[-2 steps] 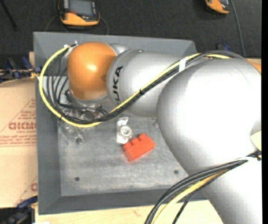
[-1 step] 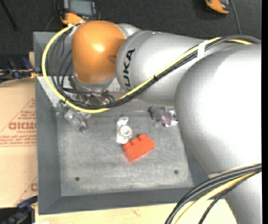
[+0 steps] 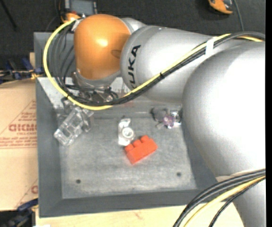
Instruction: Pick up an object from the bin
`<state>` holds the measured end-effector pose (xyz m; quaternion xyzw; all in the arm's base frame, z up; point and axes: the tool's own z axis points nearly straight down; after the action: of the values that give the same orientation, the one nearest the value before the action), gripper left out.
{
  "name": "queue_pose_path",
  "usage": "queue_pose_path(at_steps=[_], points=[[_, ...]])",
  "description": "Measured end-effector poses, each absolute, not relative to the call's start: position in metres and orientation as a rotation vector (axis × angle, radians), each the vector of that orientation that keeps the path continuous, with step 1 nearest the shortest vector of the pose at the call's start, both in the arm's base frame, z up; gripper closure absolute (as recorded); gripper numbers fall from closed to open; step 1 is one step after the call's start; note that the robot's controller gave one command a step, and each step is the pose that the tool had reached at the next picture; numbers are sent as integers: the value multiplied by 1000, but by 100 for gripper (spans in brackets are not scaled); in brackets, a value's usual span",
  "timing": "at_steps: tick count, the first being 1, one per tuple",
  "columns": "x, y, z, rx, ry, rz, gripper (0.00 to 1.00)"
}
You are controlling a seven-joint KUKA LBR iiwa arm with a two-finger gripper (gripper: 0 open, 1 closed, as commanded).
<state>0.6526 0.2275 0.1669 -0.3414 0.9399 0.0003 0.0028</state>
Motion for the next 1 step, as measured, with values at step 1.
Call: queue_pose_path(at_steps=[1], points=[[654,228,190,-1065,2950,2,100]])
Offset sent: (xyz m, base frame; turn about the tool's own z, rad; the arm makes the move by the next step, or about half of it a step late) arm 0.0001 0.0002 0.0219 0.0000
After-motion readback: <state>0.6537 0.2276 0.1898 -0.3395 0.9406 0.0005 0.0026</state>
